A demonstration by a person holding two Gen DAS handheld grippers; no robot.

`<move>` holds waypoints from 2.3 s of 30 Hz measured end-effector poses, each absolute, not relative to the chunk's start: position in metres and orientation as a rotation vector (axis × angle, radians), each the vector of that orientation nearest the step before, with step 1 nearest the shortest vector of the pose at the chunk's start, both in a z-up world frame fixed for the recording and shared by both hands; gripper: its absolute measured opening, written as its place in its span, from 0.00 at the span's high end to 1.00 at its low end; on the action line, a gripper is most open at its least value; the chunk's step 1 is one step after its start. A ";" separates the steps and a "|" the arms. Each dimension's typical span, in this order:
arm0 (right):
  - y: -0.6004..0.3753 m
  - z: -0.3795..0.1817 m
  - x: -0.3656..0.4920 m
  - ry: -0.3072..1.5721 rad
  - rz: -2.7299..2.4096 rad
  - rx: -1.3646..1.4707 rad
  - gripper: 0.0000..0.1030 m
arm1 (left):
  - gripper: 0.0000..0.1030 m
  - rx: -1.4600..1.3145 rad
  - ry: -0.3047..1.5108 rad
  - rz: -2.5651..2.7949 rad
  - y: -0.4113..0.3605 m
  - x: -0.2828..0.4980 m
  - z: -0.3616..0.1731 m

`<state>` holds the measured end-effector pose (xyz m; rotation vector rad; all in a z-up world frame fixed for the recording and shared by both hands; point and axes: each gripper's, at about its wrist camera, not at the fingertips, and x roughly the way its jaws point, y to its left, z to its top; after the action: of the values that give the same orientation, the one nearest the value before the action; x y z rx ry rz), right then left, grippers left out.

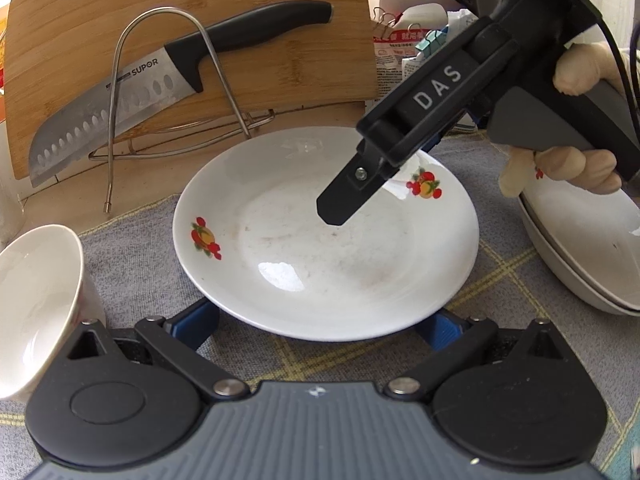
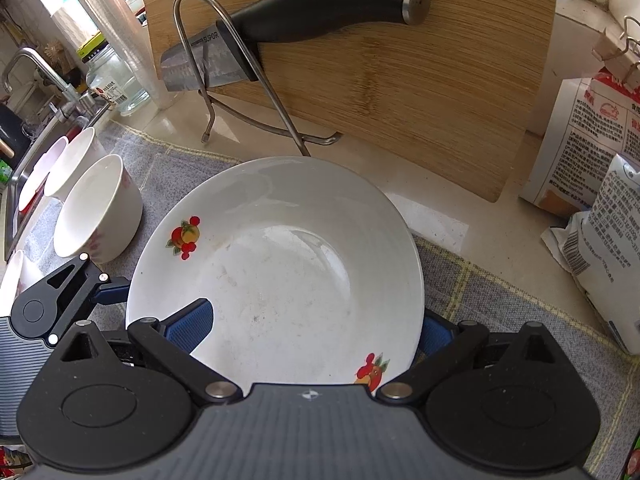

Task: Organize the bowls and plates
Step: 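Lift the plate with the right gripper and carry it toward the plate stack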

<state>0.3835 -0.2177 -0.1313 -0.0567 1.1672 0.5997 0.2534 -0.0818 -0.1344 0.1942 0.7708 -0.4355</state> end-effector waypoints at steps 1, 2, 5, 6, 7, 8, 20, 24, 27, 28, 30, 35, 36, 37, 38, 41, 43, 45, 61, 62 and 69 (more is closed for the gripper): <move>-0.217 -0.131 0.385 1.166 0.603 -0.058 0.00 | 0.00 0.196 0.769 -0.439 -0.082 0.253 -0.134; -0.217 -0.132 0.387 1.166 0.605 -0.057 0.00 | 0.00 0.194 0.768 -0.442 -0.081 0.252 -0.135; -0.213 -0.132 0.392 1.164 0.613 -0.063 0.00 | 0.00 0.189 0.766 -0.449 -0.080 0.250 -0.135; -0.213 -0.132 0.394 1.165 0.614 -0.064 0.00 | 0.00 0.190 0.764 -0.451 -0.080 0.250 -0.135; -0.211 -0.132 0.396 1.165 0.617 -0.066 0.00 | 0.00 0.191 0.763 -0.452 -0.080 0.250 -0.135; -0.211 -0.132 0.397 1.164 0.620 -0.070 0.00 | 0.00 0.193 0.761 -0.455 -0.080 0.250 -0.136; -0.206 -0.133 0.412 1.161 0.660 -0.072 0.00 | 0.00 0.209 0.755 -0.476 -0.080 0.250 -0.137; -0.205 -0.133 0.414 1.155 0.668 -0.067 0.00 | 0.00 0.210 0.757 -0.478 -0.080 0.251 -0.136; -0.205 -0.133 0.415 1.149 0.671 -0.063 0.00 | 0.00 0.219 0.758 -0.479 -0.080 0.252 -0.135; -0.205 -0.133 0.416 1.148 0.674 -0.061 0.00 | 0.00 0.223 0.759 -0.480 -0.081 0.252 -0.134; -0.205 -0.133 0.416 1.146 0.679 -0.062 0.00 | 0.00 0.228 0.761 -0.483 -0.081 0.253 -0.133; -0.206 -0.133 0.417 1.147 0.688 -0.066 0.00 | 0.00 0.232 0.767 -0.483 -0.083 0.253 -0.132; -0.206 -0.133 0.417 1.149 0.689 -0.067 0.00 | 0.00 0.232 0.768 -0.482 -0.084 0.253 -0.131; -0.205 -0.132 0.416 1.153 0.686 -0.070 0.00 | 0.00 0.233 0.769 -0.482 -0.084 0.254 -0.130; -0.205 -0.132 0.416 1.157 0.684 -0.074 0.00 | 0.00 0.235 0.770 -0.482 -0.084 0.254 -0.130; -0.204 -0.132 0.415 1.163 0.694 -0.083 0.00 | 0.00 0.240 0.770 -0.480 -0.084 0.254 -0.129; -0.205 -0.132 0.416 1.161 0.695 -0.073 0.00 | 0.00 0.241 0.769 -0.478 -0.084 0.254 -0.128; -0.206 -0.132 0.417 1.155 0.688 -0.067 0.00 | 0.00 0.241 0.766 -0.476 -0.083 0.254 -0.128; -0.202 -0.130 0.412 1.160 0.701 -0.077 0.00 | 0.00 0.257 0.768 -0.469 -0.082 0.250 -0.125; -0.201 -0.130 0.411 1.161 0.703 -0.078 0.00 | 0.00 0.258 0.769 -0.468 -0.082 0.250 -0.125; -0.201 -0.129 0.404 1.173 0.712 -0.069 0.00 | 0.00 0.272 0.772 -0.463 -0.081 0.243 -0.122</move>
<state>0.4044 -0.2013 -0.1286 -0.0689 1.1726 0.7122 0.2432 -0.0807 -0.1217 0.2717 0.7724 -0.4635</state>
